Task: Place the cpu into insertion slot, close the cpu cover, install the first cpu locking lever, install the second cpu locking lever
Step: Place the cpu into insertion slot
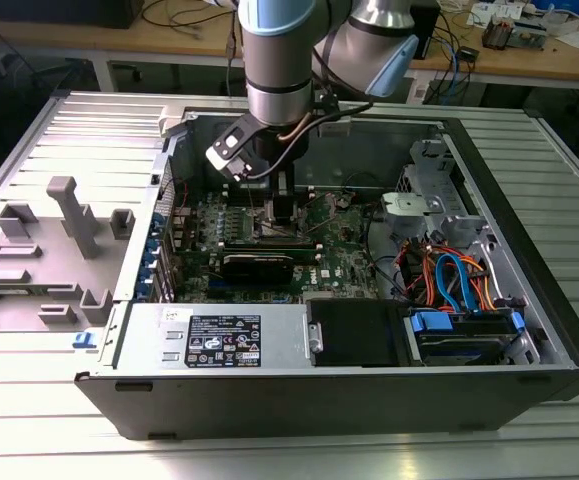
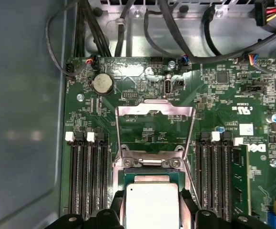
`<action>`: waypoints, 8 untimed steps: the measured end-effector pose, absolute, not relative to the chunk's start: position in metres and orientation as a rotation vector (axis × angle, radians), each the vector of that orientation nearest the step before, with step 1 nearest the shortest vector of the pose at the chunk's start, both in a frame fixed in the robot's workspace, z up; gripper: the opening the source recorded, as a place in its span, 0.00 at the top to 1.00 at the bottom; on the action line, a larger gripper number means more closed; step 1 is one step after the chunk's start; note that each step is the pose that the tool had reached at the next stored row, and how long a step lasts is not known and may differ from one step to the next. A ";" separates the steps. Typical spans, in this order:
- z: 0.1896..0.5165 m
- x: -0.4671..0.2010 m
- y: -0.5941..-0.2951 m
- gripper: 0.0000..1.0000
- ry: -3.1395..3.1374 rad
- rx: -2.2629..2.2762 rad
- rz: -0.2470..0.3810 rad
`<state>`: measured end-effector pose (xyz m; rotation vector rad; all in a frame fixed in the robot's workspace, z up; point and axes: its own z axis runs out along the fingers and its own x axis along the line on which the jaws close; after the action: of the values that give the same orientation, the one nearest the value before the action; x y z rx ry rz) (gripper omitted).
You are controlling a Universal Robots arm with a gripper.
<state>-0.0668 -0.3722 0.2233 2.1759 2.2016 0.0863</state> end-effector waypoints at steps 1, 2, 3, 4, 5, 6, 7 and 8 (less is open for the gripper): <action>0.222 -0.067 -0.372 0.45 2.201 2.176 0.086; 0.221 -0.067 -0.372 0.45 2.203 2.177 0.084; 0.221 -0.067 -0.372 0.45 2.204 2.178 0.081; 0.220 -0.067 -0.372 0.45 2.204 2.179 0.080; 0.218 -0.067 -0.372 0.45 2.204 2.179 0.079; 0.216 -0.067 -0.372 0.45 2.204 2.179 0.079; 0.215 -0.067 -0.372 0.45 2.205 2.179 0.079; 0.213 -0.067 -0.372 0.45 2.205 2.179 0.079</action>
<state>-0.0668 -0.3717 0.2132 2.1790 2.2047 0.0789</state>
